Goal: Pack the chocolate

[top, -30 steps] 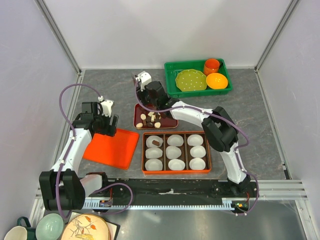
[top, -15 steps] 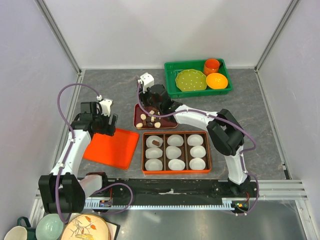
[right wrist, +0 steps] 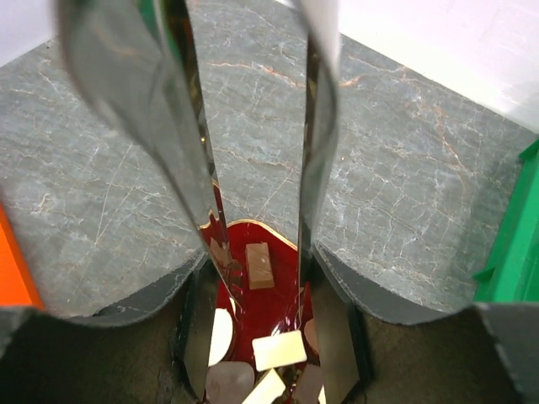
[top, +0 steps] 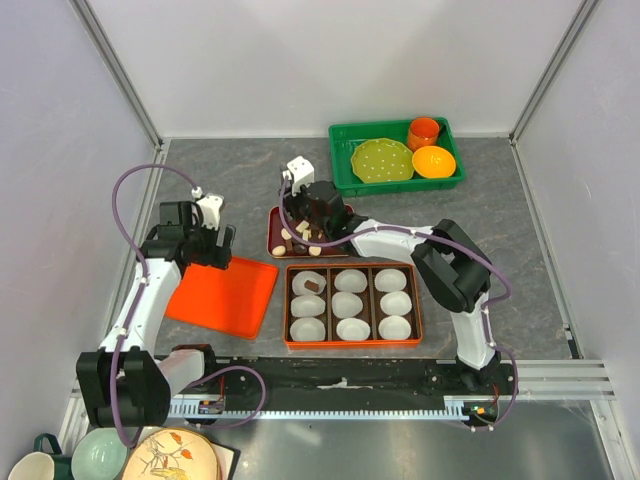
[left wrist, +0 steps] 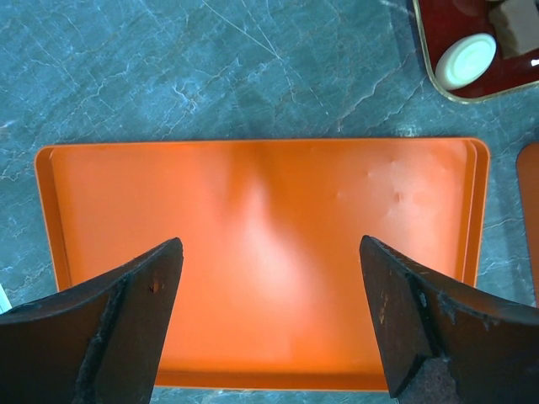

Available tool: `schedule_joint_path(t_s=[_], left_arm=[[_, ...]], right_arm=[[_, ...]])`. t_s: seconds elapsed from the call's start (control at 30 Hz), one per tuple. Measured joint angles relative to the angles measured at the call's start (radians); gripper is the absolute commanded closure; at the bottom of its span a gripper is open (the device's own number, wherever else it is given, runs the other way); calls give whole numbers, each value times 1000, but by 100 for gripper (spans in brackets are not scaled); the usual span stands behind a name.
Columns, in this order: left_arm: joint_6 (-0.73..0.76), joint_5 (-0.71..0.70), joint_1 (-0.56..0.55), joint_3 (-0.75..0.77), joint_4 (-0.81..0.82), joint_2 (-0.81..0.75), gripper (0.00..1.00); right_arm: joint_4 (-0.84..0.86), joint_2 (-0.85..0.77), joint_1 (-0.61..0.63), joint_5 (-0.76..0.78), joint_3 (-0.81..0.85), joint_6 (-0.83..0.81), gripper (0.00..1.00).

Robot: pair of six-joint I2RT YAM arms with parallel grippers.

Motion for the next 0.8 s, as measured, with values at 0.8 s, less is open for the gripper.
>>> schedule_joint_path(t_s=[0.8], left_arm=[[-20, 35, -11, 71, -30, 2, 6]], right_arm=[[154, -37, 17, -24, -70, -17, 45]])
